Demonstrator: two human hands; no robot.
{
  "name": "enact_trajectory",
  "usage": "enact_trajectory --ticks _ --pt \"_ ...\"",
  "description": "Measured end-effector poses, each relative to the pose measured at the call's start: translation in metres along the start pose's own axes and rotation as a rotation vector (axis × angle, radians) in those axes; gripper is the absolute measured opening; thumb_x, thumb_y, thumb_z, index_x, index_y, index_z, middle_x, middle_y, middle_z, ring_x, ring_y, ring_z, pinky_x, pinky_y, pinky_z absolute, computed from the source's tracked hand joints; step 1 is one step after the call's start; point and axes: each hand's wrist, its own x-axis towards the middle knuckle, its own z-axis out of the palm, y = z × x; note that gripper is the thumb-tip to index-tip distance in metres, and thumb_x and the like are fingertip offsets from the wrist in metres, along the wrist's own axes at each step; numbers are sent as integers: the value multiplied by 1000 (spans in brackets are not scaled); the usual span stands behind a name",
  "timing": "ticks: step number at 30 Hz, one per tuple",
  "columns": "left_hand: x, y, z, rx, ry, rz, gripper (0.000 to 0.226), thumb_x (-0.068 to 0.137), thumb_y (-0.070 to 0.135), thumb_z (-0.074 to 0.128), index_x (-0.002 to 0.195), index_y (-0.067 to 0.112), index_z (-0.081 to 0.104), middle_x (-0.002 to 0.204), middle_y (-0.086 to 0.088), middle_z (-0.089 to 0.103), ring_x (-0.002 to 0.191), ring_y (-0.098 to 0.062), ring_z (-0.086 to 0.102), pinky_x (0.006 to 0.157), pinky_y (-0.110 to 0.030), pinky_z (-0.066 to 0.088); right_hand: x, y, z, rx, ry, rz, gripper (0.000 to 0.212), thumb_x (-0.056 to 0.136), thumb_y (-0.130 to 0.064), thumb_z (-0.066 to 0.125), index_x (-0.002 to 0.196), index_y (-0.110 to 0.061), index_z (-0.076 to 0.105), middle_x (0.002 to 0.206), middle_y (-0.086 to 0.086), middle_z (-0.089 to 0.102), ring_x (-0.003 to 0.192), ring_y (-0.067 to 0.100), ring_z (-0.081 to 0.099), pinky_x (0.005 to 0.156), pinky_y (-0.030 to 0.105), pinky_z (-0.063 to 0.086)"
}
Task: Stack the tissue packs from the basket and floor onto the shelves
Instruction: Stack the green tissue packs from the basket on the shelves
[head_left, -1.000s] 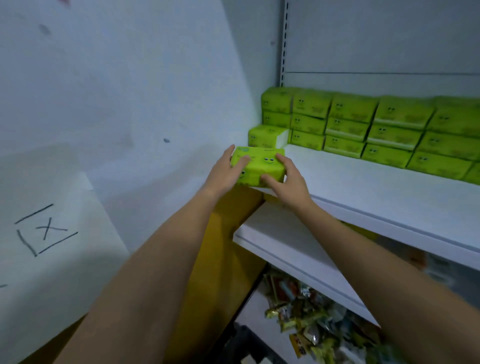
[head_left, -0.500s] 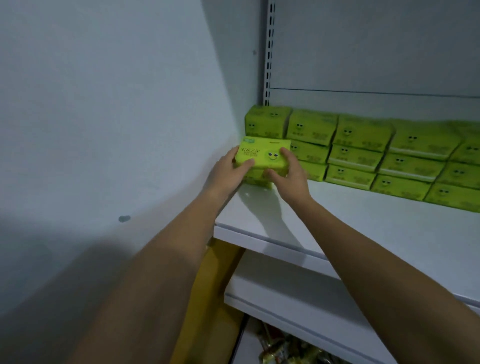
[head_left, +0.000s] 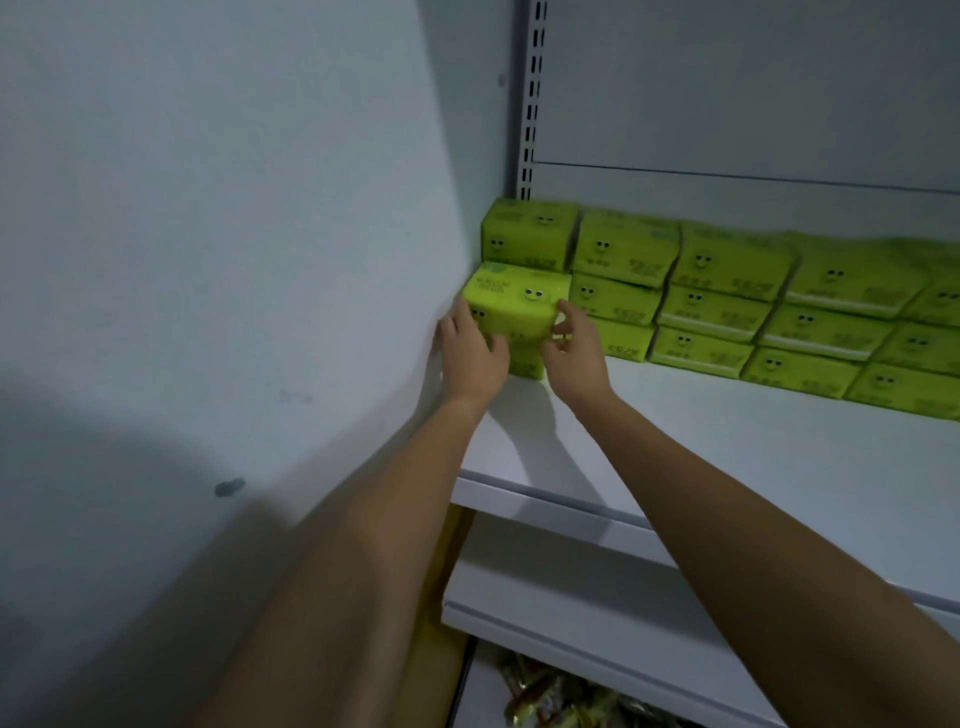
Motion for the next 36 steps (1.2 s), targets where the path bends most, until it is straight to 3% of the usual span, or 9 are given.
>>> enact_trajectory --ticks 3,6,15,18,24,26,32,36 --pt "2 -2 -5 43 -126 14 64 85 8 50 144 10 27 133 -15 48 122 -31 46 98 -37 40 -4 2 -4 75 -90 55 58 94 -2 42 146 -13 21 149 9 30 130 23 39 100 29 38" --pt "-1 -6 -10 157 -213 18 57 89 18 46 144 17 30 137 -14 48 124 -35 45 101 -44 40 -16 7 -10 -18 -133 43 58 96 -10 42 148 -15 19 154 5 21 139 23 28 109 35 30" --pt "-64 -7 -21 389 -219 111 51 98 27 38 145 10 29 143 -13 42 130 -31 38 102 -39 36 -76 22 -42 -344 -305 -183 55 95 -14 45 146 -10 24 153 7 26 139 21 27 107 22 19" --pt "-112 -9 -28 443 -180 164 49 98 27 37 144 9 32 141 -14 44 130 -30 39 105 -38 36 -109 31 -55 -377 -336 -255 54 94 -15 48 145 -9 28 151 10 30 138 23 30 108 25 19" --pt "-240 -22 -20 430 24 98 46 97 23 39 138 3 39 141 -15 44 131 -28 38 110 -33 25 -195 62 -81 -450 -410 -539 48 94 -18 49 139 -6 39 146 14 38 135 26 35 112 29 19" --pt "-289 -35 -10 434 21 25 45 99 22 39 140 5 37 144 -12 41 133 -25 35 110 -30 23 -227 82 -85 -434 -480 -578 48 94 -21 47 139 -6 39 146 13 37 136 26 34 113 31 18" --pt "-399 -83 21 431 -130 -238 50 97 29 32 140 3 35 142 -14 42 130 -28 38 109 -34 23 -312 169 -82 -459 -706 -370 48 95 -22 46 142 -11 36 149 9 34 137 23 32 112 28 18" --pt "-451 -134 57 409 -289 -375 46 100 22 36 142 4 32 146 -14 35 133 -28 32 108 -30 22 -372 252 -75 -473 -818 -143 48 96 -25 42 141 -9 36 148 13 35 136 26 33 111 32 23"
